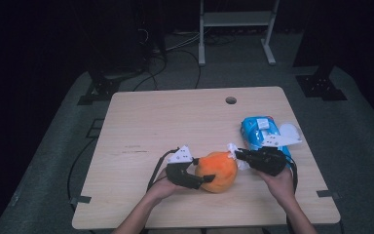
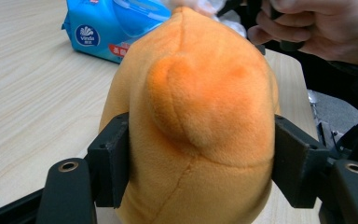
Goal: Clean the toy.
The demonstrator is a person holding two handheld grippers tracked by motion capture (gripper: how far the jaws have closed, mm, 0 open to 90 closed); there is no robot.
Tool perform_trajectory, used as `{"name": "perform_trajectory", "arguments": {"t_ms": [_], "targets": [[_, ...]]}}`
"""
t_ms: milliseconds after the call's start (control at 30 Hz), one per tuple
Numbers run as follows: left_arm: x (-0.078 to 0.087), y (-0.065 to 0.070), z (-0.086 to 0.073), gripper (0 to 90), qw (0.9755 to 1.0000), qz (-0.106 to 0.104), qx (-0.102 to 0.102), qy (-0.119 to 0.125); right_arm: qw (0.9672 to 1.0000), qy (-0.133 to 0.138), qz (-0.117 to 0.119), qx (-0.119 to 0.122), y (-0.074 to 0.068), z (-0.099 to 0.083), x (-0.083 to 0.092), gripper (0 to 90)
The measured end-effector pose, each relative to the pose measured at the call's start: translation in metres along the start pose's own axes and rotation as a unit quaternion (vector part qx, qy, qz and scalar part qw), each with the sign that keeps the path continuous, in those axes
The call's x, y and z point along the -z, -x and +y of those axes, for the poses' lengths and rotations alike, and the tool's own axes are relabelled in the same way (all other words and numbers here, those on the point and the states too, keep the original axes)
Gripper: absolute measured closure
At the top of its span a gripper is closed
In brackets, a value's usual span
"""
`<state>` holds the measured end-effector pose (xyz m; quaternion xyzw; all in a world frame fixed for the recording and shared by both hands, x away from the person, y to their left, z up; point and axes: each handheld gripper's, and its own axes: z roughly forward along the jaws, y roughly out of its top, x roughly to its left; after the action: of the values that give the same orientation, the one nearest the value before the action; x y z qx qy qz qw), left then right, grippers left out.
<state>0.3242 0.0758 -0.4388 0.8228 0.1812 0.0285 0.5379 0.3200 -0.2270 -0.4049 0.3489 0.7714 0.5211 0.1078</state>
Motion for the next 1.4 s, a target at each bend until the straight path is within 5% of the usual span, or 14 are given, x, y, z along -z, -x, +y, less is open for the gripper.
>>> {"name": "perform_trajectory", "arguments": {"t_ms": [133,233,700,1067,1200,1400], "targets": [[-0.002,0.002,0.0,30.1,1.0,-0.001,-0.005,0.0,1.0,0.002,0.004,-0.005,0.001,0.0,-0.001,81.6],[-0.002,0.004,0.001,29.3,0.9999,-0.002,-0.013,-0.006,0.9999,-0.001,0.0,0.016,-0.008,0.005,-0.002,81.6],[-0.004,0.008,0.003,28.2,0.9996,0.001,-0.024,-0.01,0.9989,-0.004,-0.001,0.047,-0.024,0.016,-0.003,81.7],[-0.009,0.016,0.005,27.9,0.9988,0.0,-0.046,-0.017,0.9957,-0.02,0.041,0.08,-0.053,0.025,-0.022,81.6],[-0.011,0.02,0.006,27.9,0.9976,0.002,-0.064,-0.024,0.9922,-0.03,0.057,0.107,-0.071,0.033,-0.033,81.6],[-0.011,0.021,0.005,28.1,0.9975,-0.002,-0.067,-0.021,0.9926,-0.042,0.041,0.106,-0.063,0.034,-0.034,81.6]]}}
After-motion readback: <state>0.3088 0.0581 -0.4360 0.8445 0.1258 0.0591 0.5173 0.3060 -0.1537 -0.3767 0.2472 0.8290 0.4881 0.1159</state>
